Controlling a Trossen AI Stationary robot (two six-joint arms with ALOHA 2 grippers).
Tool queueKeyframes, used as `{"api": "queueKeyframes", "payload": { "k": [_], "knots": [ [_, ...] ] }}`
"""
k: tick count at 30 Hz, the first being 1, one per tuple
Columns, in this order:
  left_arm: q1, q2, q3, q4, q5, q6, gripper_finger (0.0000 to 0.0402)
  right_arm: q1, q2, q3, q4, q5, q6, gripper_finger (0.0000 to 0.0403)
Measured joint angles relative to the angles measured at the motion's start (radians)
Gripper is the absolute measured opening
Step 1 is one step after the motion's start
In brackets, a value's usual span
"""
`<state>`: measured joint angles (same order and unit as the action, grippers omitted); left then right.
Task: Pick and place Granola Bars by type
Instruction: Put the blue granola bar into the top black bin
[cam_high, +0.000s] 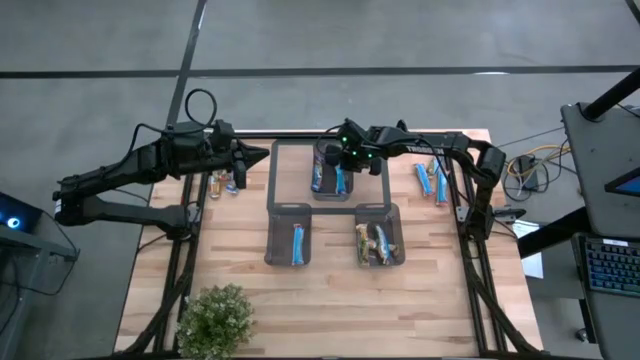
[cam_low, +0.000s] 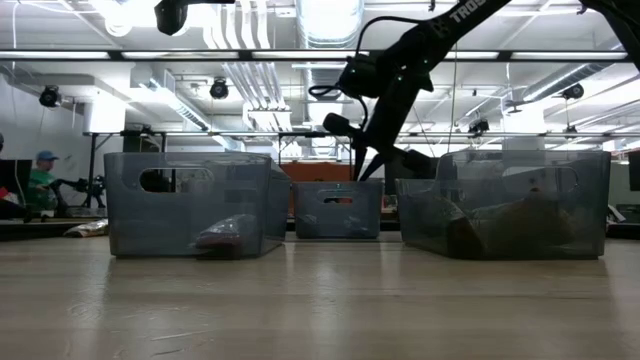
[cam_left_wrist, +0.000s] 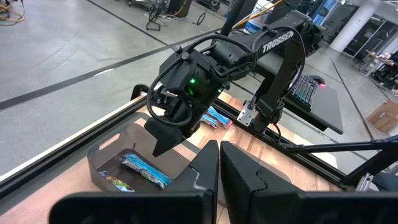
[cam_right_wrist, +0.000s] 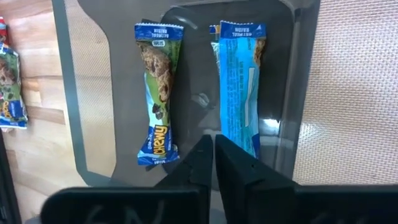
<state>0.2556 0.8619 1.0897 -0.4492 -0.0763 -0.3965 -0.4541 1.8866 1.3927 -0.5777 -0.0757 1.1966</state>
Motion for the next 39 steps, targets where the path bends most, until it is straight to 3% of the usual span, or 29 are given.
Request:
{"api": "queueKeyframes", "payload": {
  "k": [15, 39],
  "knots": [
    [0.0, 0.0, 0.0, -0.003, 0.0, 0.0, 0.0, 0.018, -0.073, 0.006, 0.005, 0.0, -0.083, 0.0008],
    [0.0, 0.0, 0.0, -0.003, 0.0, 0.003, 0.0, 0.086, -0.483, -0.002, -0.05, -0.002, -0.609, 0.0008]
  ]
}}
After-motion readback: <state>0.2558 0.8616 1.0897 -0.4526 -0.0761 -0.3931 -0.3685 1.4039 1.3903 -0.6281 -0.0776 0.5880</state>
